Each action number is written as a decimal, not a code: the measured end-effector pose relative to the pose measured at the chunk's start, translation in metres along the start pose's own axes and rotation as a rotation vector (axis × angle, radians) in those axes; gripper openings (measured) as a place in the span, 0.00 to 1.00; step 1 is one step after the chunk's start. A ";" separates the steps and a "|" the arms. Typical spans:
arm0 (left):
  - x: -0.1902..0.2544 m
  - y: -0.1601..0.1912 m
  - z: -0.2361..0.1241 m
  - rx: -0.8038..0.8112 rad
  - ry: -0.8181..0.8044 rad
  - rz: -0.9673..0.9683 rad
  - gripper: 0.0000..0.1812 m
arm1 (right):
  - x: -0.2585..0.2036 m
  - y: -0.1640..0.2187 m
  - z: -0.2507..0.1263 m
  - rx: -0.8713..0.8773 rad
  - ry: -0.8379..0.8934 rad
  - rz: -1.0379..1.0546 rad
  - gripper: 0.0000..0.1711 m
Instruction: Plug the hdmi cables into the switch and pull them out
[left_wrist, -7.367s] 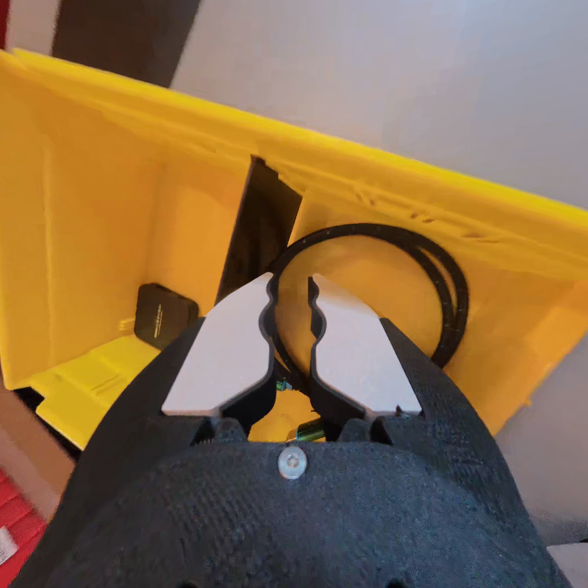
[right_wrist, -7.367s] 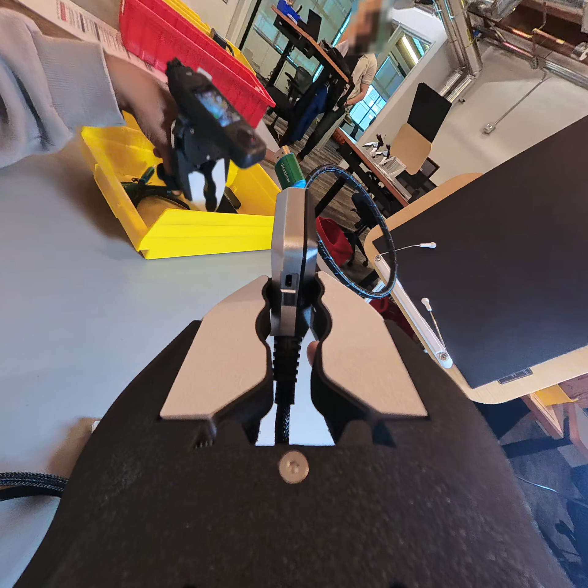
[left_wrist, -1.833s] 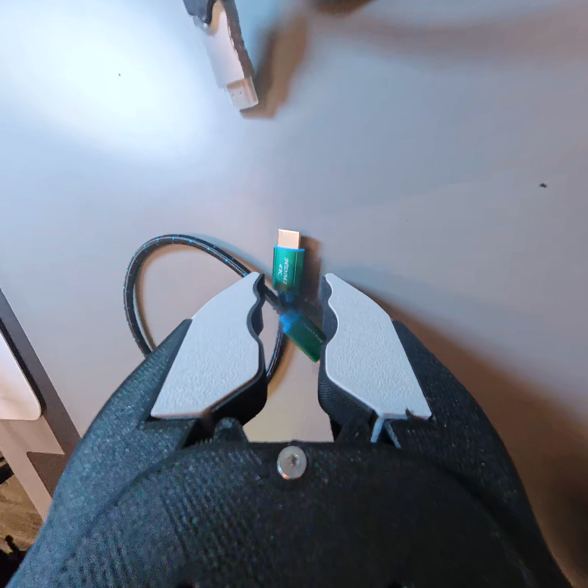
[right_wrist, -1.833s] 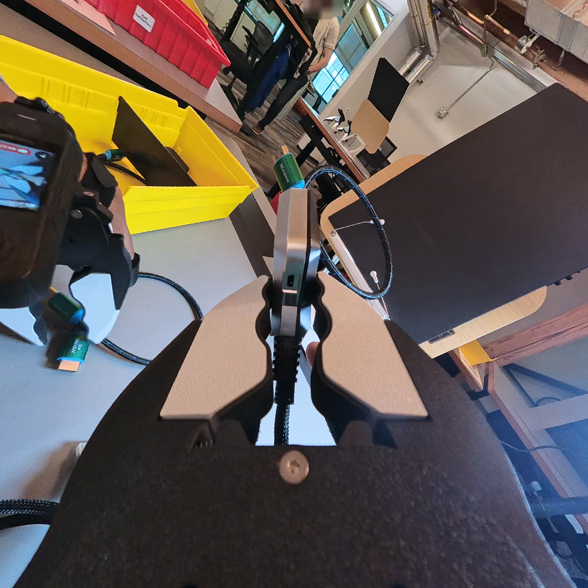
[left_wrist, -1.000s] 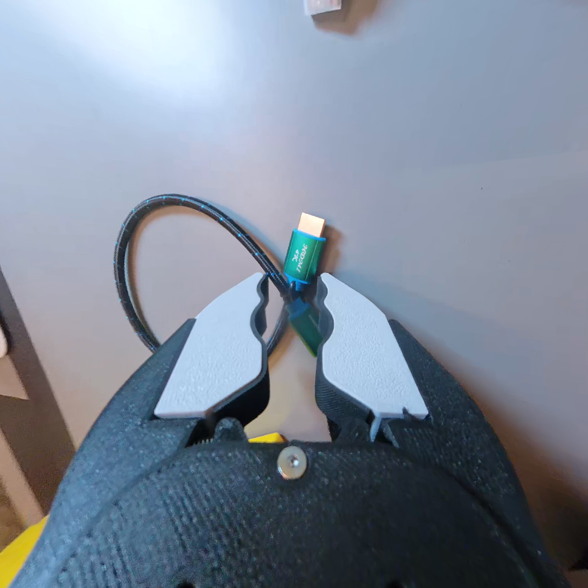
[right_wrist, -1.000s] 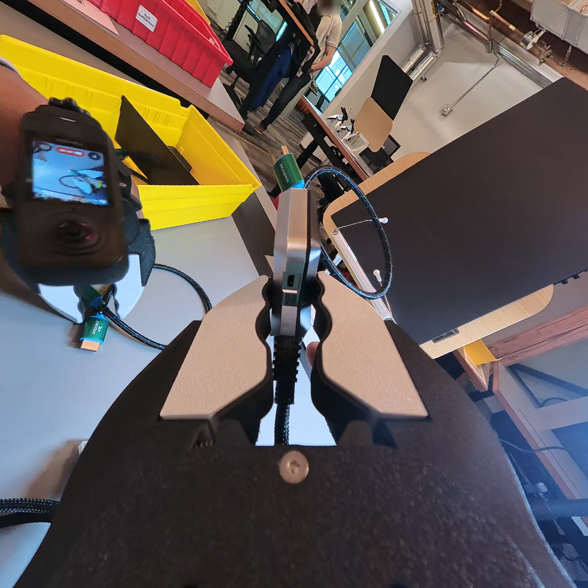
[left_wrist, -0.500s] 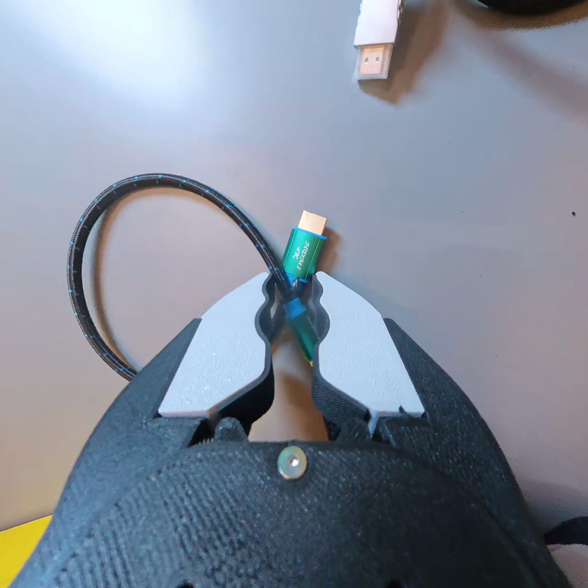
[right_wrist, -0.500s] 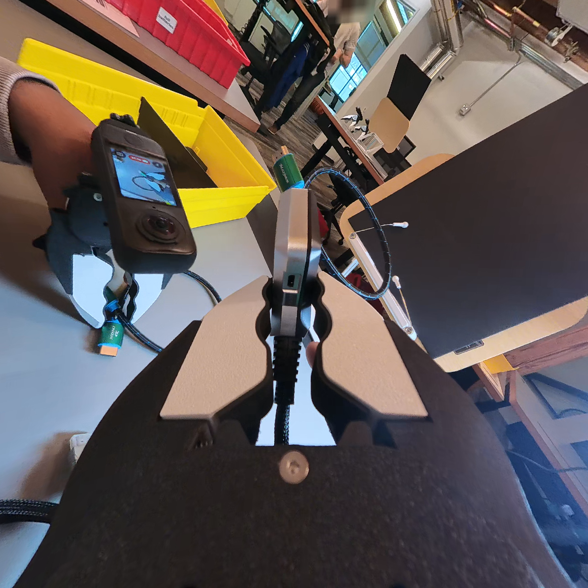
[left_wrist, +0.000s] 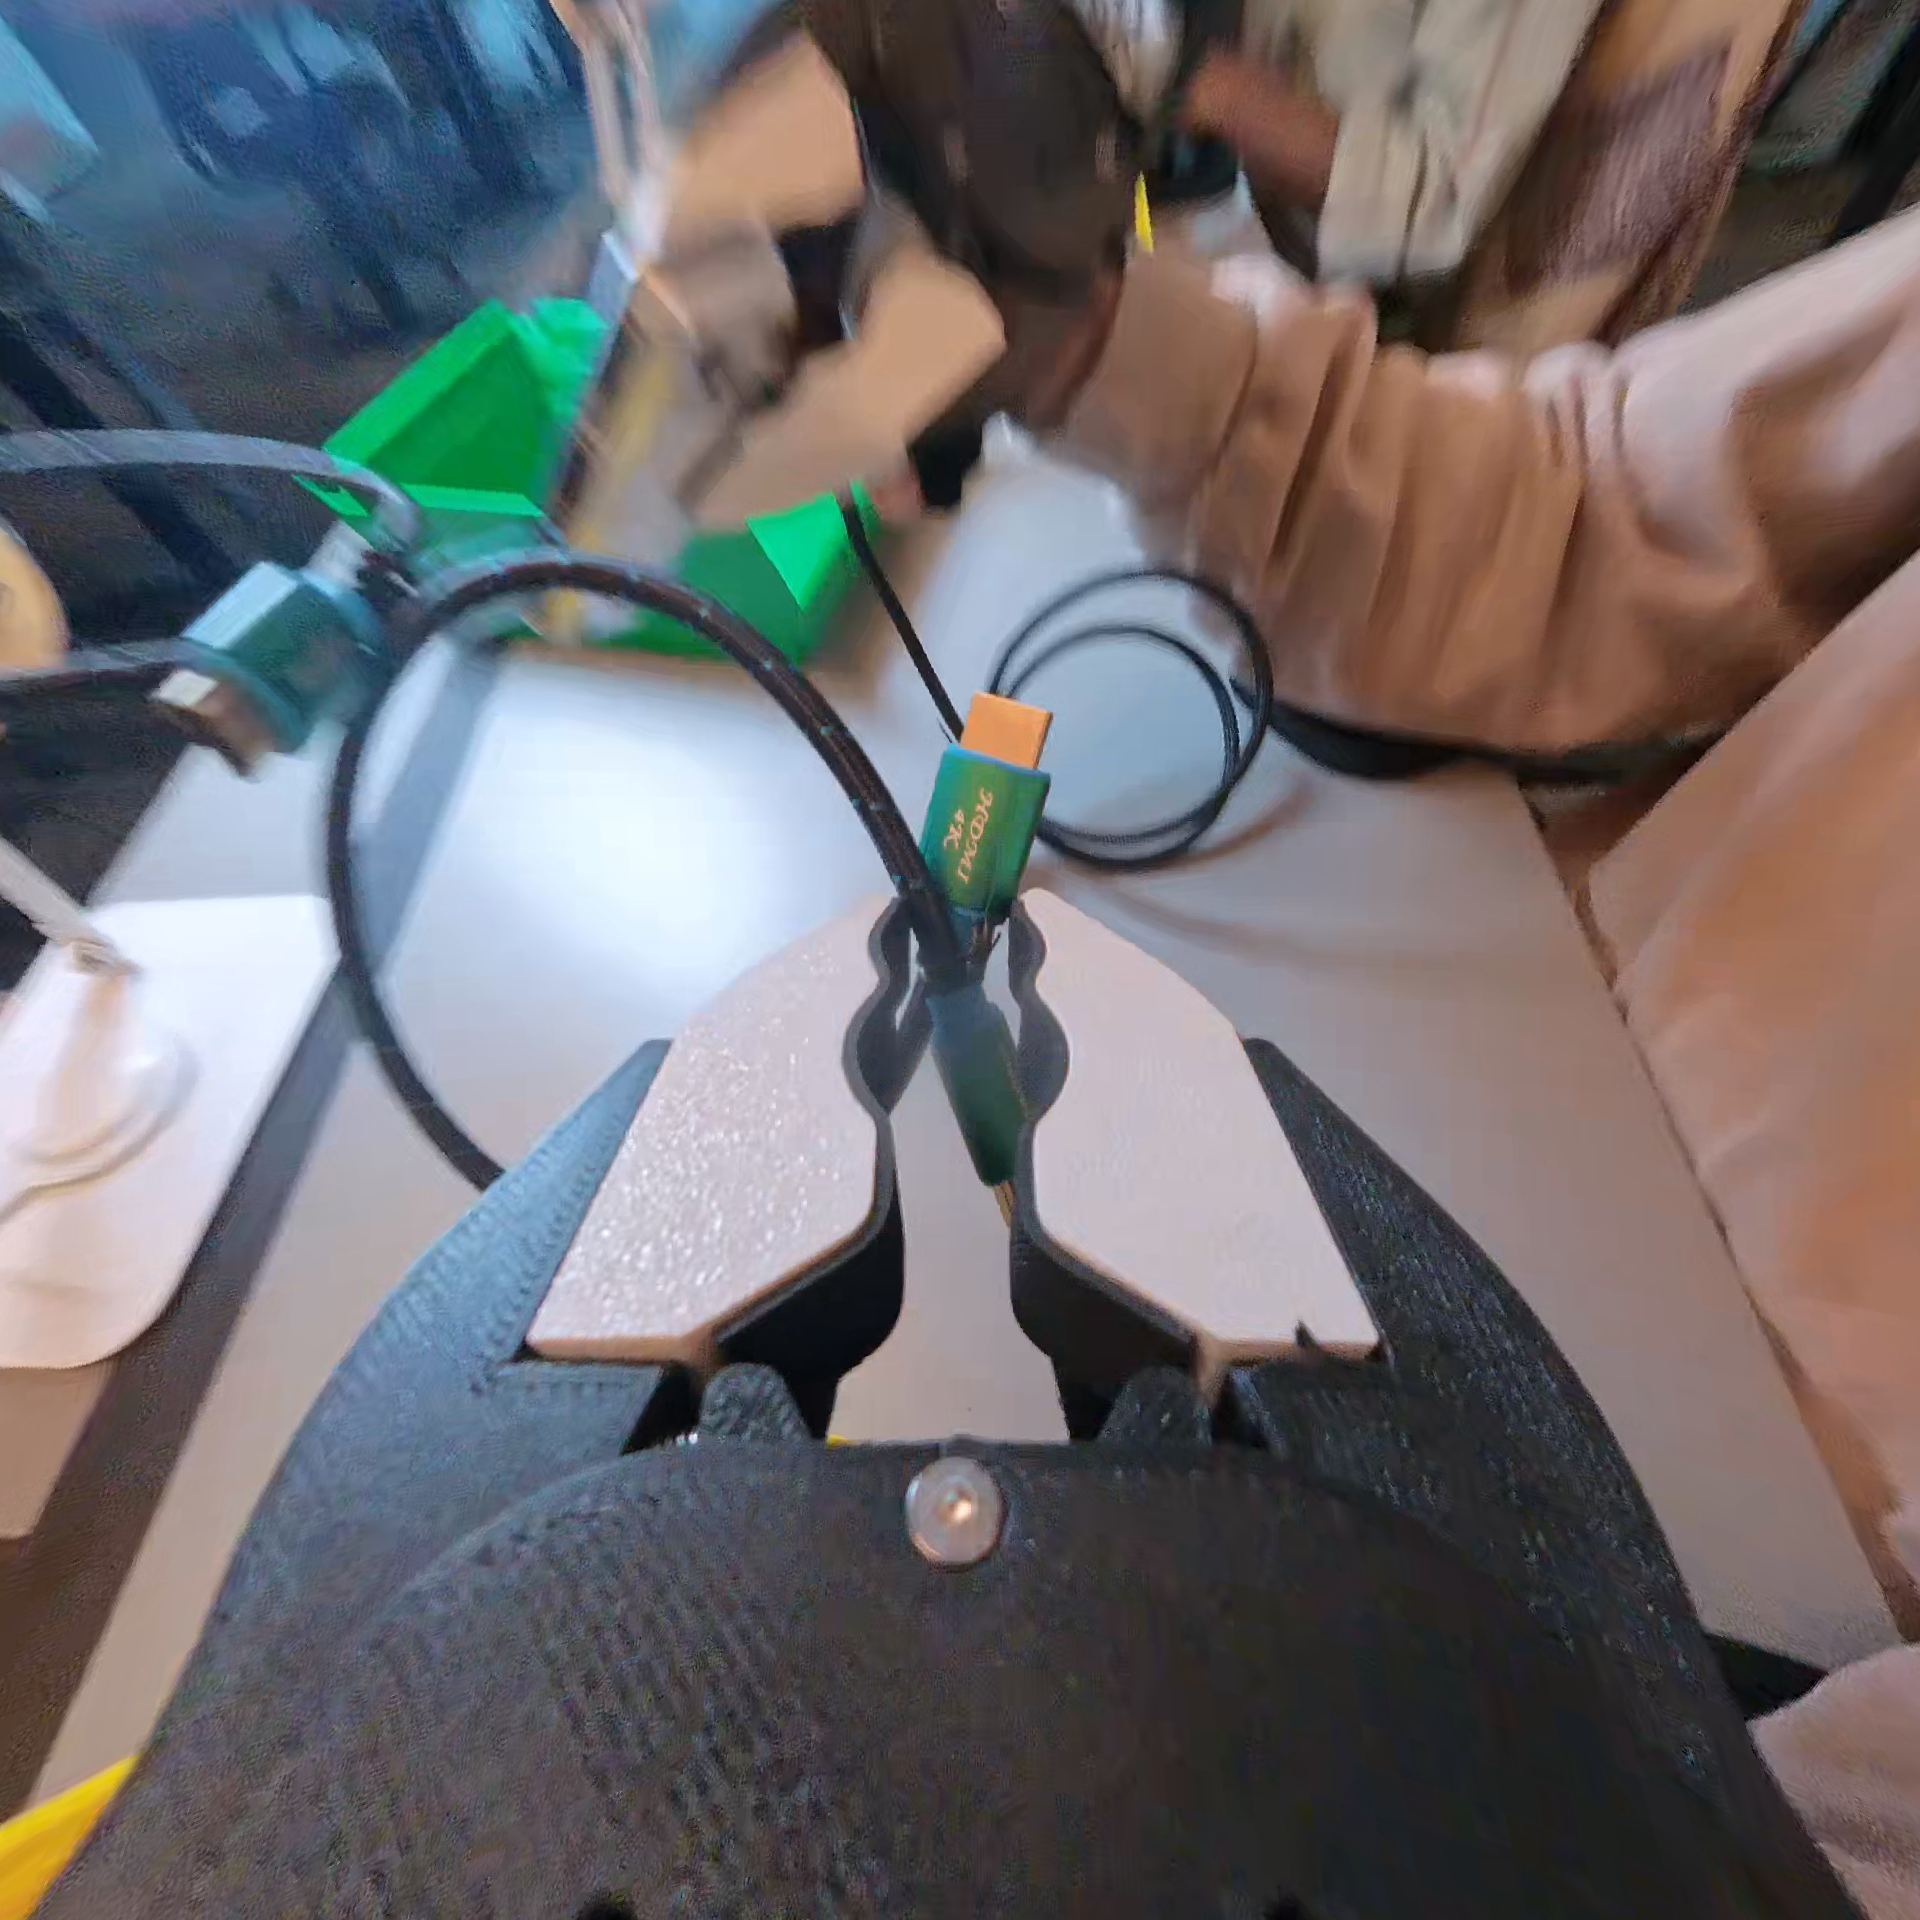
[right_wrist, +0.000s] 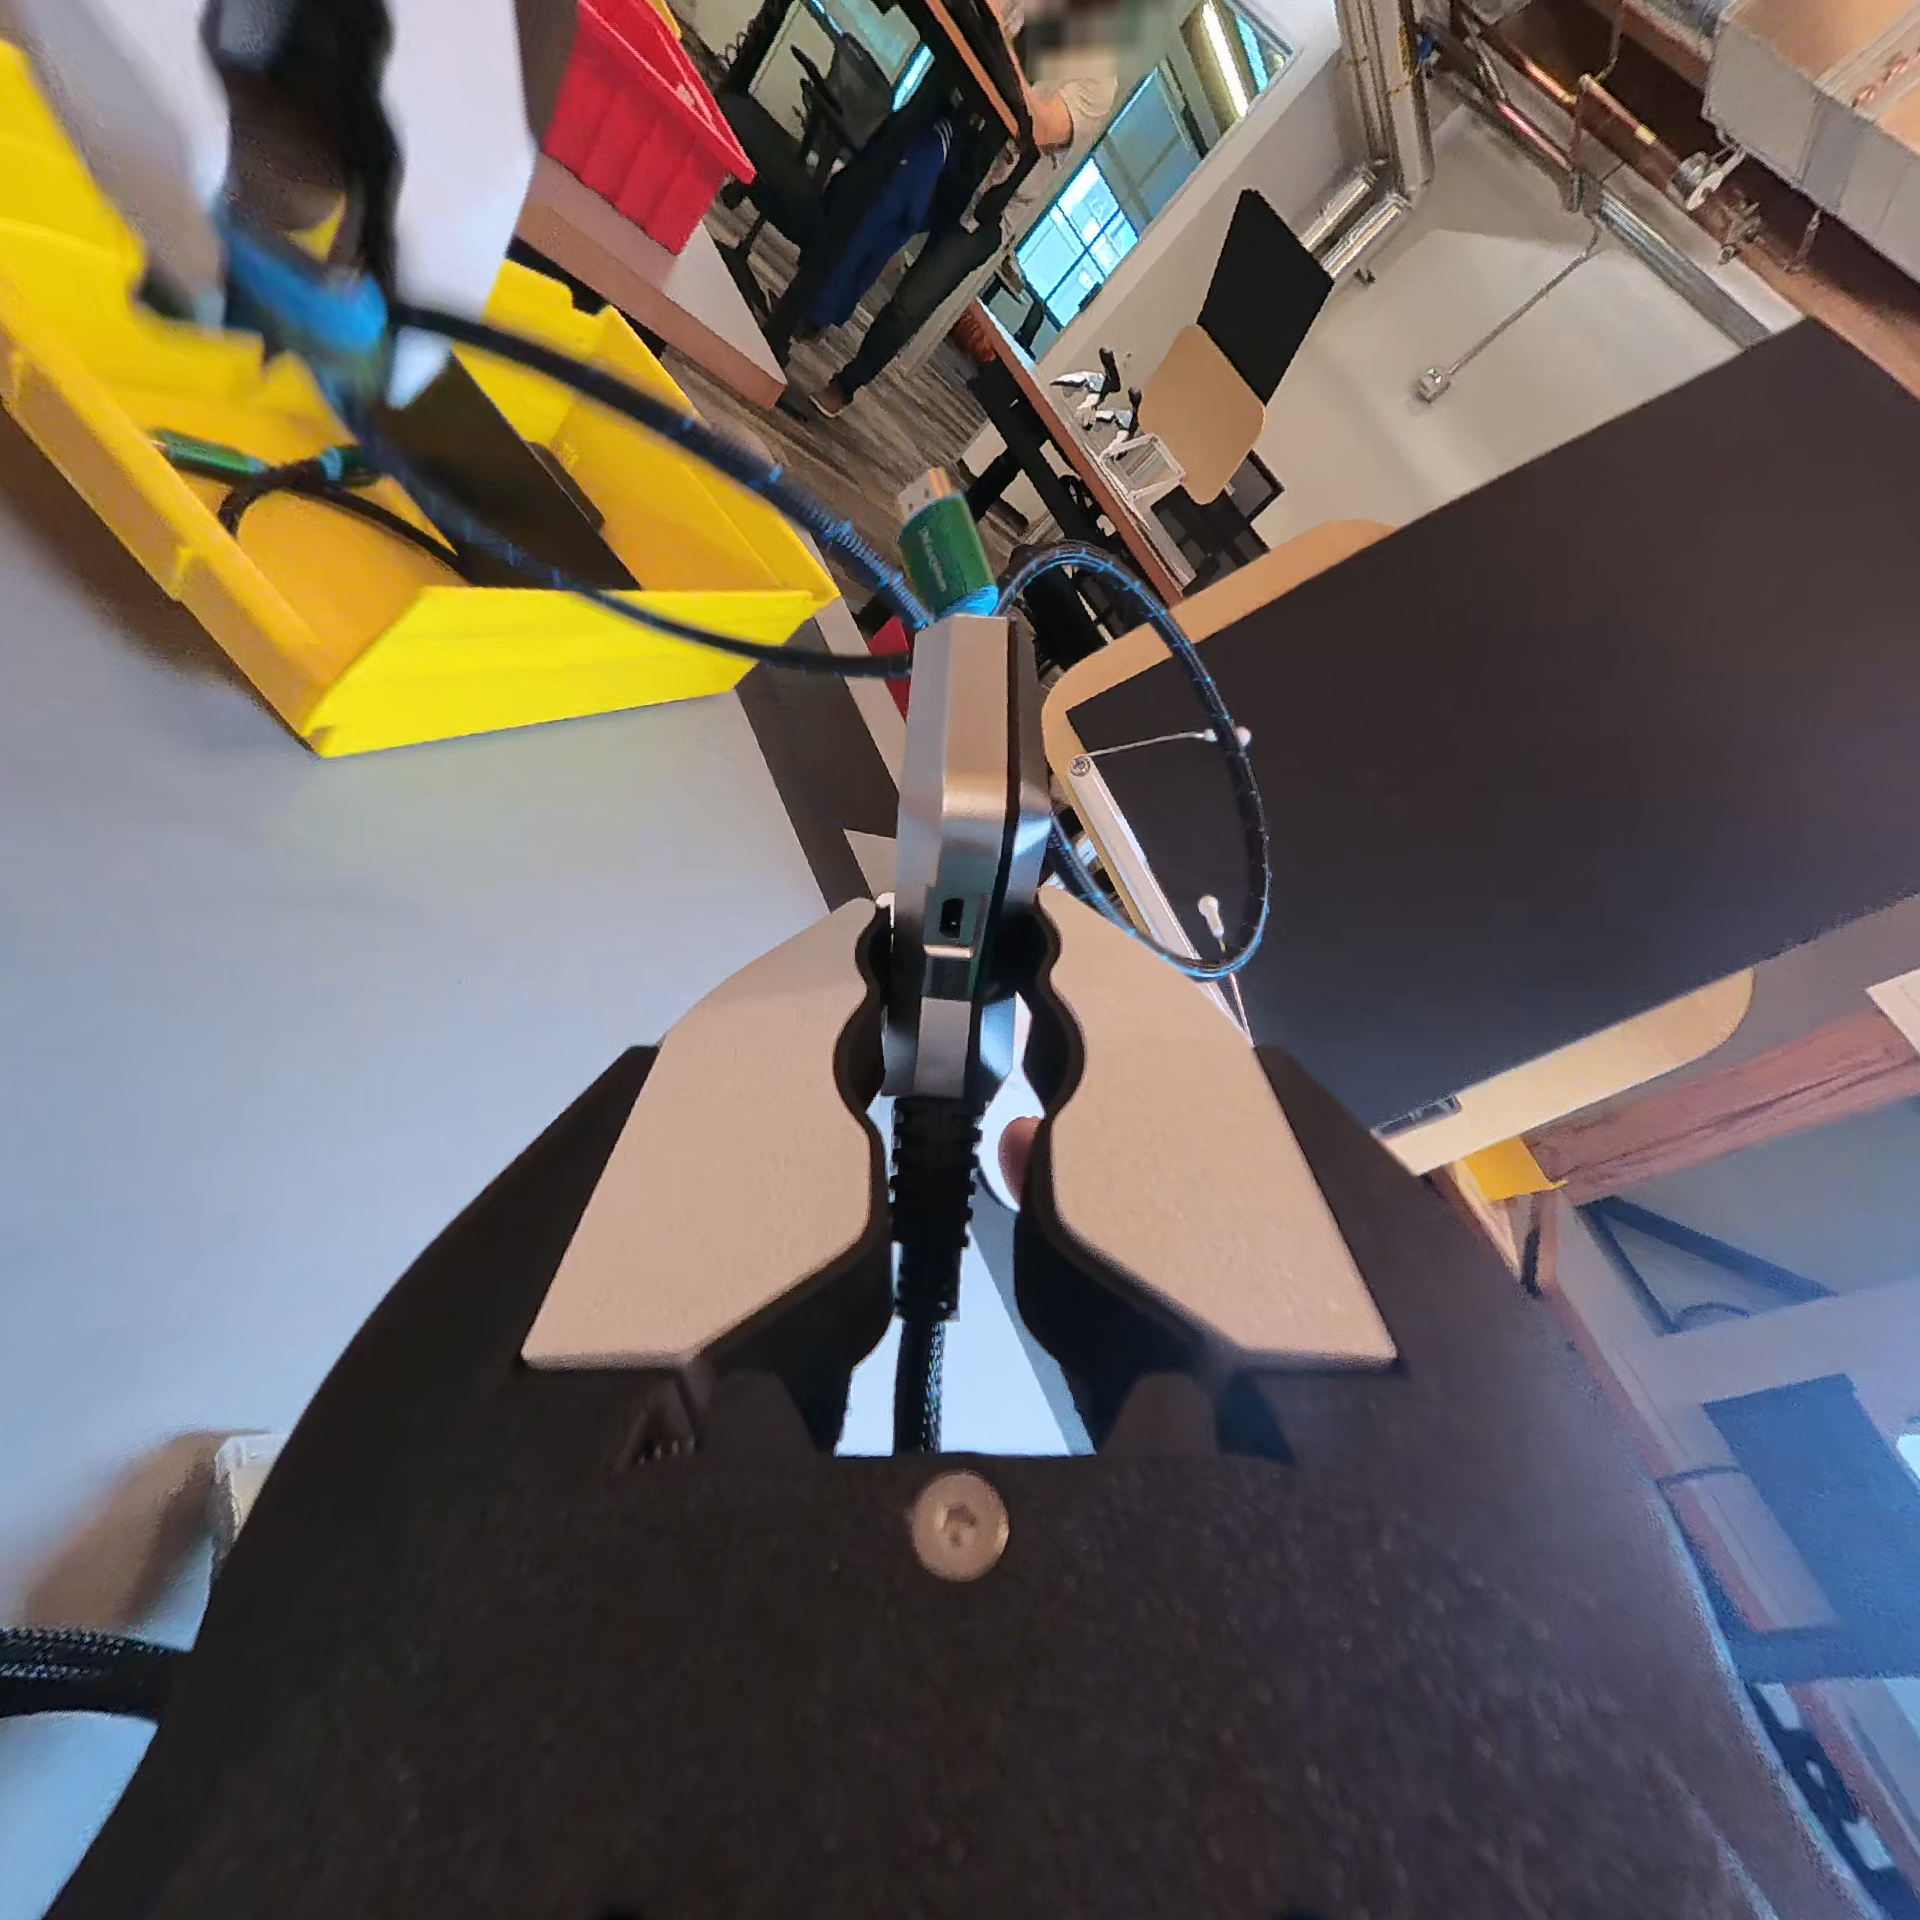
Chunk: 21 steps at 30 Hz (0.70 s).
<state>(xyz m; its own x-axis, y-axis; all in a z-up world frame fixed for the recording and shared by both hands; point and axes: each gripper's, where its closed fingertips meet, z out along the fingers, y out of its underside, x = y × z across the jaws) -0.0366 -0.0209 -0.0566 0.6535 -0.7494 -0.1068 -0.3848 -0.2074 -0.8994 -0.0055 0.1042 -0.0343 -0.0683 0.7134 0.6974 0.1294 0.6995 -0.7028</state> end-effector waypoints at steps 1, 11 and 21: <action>0.000 -0.010 -0.014 0.041 -0.028 0.001 0.10 | -0.002 -0.003 0.001 0.007 -0.002 -0.011 0.14; -0.025 -0.028 -0.061 -0.023 -0.415 -0.057 0.09 | -0.033 0.006 0.023 -0.114 -0.043 -0.209 0.13; -0.047 0.028 -0.028 -0.480 -0.578 0.062 0.09 | -0.085 0.013 0.042 -0.149 -0.227 -0.326 0.13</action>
<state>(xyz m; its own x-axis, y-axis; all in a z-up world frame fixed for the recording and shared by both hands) -0.0961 -0.0092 -0.0647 0.8083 -0.3467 -0.4759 -0.5877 -0.5258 -0.6150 -0.0394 0.0546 -0.1087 -0.3434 0.4587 0.8196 0.2051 0.8882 -0.4112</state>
